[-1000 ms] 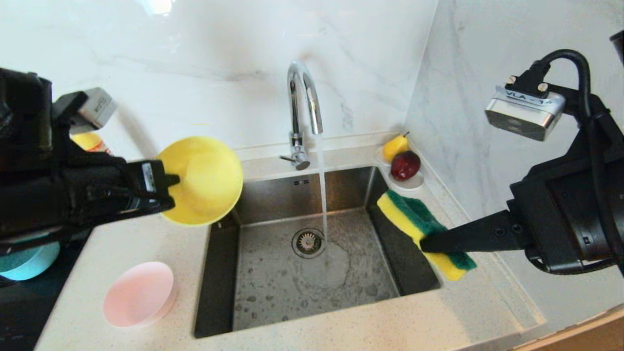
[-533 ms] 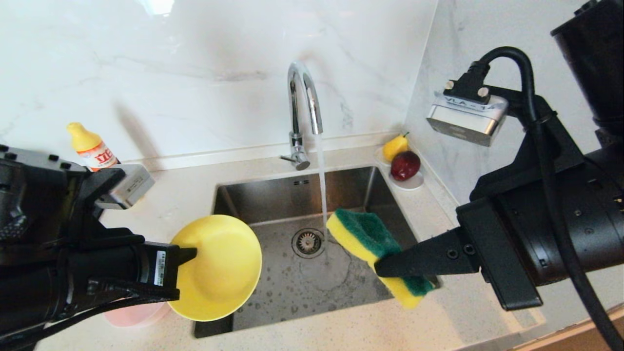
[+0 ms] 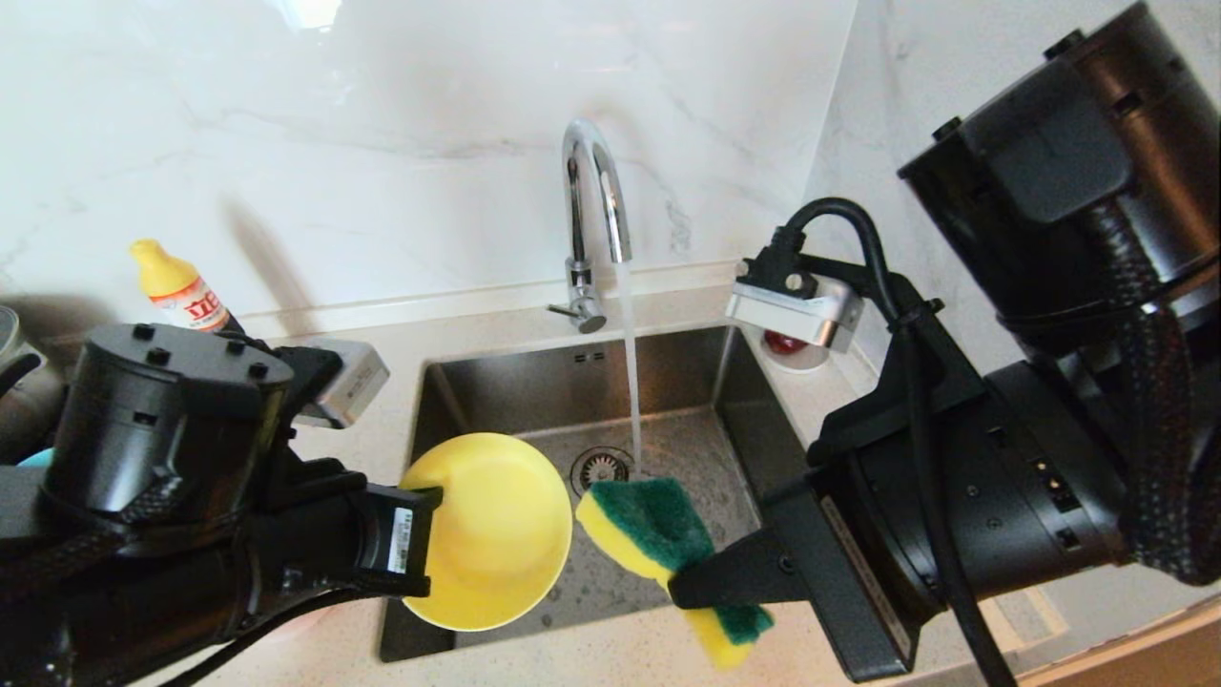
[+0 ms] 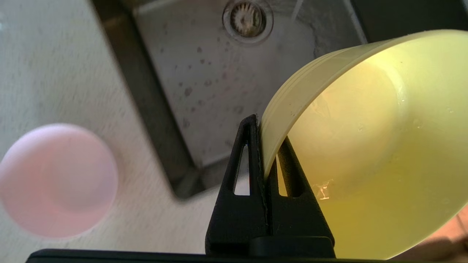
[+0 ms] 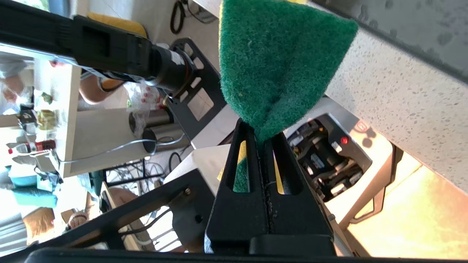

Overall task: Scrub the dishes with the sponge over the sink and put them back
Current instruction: Wipe the bowl

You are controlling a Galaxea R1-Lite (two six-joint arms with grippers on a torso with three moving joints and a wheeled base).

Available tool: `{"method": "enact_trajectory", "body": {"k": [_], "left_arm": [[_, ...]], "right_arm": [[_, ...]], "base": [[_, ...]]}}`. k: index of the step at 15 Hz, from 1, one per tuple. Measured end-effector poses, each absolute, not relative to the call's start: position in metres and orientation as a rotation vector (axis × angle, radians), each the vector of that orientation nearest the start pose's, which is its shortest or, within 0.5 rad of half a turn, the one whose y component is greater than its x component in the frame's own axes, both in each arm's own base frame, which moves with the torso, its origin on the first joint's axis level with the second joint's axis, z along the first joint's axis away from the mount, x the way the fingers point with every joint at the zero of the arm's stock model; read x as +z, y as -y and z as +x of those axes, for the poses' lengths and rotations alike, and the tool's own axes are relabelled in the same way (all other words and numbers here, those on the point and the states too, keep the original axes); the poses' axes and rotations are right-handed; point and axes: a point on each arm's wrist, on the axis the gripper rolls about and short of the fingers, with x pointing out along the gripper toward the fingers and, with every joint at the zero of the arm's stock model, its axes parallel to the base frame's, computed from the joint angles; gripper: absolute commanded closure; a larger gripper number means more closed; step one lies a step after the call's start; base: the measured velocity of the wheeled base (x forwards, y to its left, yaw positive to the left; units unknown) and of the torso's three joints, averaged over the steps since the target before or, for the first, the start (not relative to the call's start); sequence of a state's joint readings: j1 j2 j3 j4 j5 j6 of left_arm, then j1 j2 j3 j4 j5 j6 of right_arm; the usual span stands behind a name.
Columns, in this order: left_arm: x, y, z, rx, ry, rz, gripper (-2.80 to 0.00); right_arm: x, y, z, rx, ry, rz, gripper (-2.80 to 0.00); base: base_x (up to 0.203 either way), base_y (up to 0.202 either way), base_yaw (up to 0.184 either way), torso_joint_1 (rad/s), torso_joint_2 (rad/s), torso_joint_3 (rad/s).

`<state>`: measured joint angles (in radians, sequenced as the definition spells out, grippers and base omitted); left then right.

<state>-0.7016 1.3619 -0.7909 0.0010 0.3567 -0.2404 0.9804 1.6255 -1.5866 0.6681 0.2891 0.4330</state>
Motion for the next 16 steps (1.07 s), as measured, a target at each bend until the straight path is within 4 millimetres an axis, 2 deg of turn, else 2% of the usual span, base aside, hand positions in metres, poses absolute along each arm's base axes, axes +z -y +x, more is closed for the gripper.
{"method": "enact_trajectory", "body": {"k": [5,9,16], "left_arm": [[0.193,0.155,0.167,-0.276,-0.410,0.096,0.00],[0.184,0.156,0.165,-0.288,-0.406,0.101,0.00],[0.184,0.159,0.164,-0.301,-0.381,0.094,0.00]], "right_arm": [[0.290,-0.247,0.147,1.036,-0.994,0.072,0.00],[0.279,-0.259,0.156,1.017,-1.022,0.062,0.00],[0.266,-0.279,0.168,0.955,-1.029,0.033,0.00]], "base": [[0.000,0.000,0.000,0.000,0.00,0.000],[0.000,0.000,0.000,0.000,0.00,0.000],[0.000,0.000,0.000,0.000,0.00,0.000]]}}
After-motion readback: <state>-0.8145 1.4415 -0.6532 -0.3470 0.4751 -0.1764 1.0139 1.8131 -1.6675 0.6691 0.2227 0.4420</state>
